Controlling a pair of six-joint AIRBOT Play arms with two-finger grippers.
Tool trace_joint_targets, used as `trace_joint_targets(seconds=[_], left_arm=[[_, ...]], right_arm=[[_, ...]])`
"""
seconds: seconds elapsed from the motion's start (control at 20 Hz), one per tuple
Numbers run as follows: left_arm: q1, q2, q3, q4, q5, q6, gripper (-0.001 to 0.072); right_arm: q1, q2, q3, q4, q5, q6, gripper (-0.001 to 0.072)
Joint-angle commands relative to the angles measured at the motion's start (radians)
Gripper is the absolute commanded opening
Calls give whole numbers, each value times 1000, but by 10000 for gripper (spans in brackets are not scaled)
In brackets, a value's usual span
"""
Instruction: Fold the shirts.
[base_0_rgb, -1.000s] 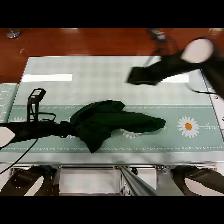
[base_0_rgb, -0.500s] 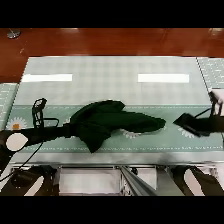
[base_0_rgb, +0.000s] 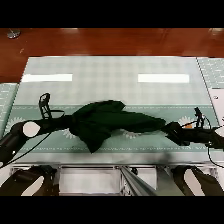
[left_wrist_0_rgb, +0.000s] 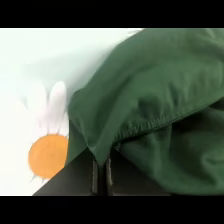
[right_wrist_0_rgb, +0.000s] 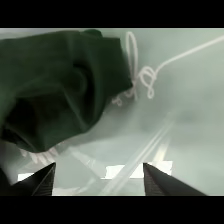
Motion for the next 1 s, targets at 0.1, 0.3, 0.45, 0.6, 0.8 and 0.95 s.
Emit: trace_joint_targets(seconds=[0.1,0.3,0.45,0.6,0.8,0.95], left_arm=[[0,-85,128,-37,-63,167,27],[0,-85,159,-37,-62,167,27],[0,-85,159,-37,-66,167,27],[0,-84,166,-38,-77,167,27],[67,-52,353,-37,-111,168,27],[151,-27,649,-37,-111,168,27]], right_arm=[[-1,-174,23,108,-66,-76,616],[108,-301,106,153,-137,-90,616],[255,-442,206,149,-194,-45,616],[362,-571,349,143,-176,-39,277],[393,-582,658,107,-85,-38,29],[394,-582,1067,5,39,17,29]])
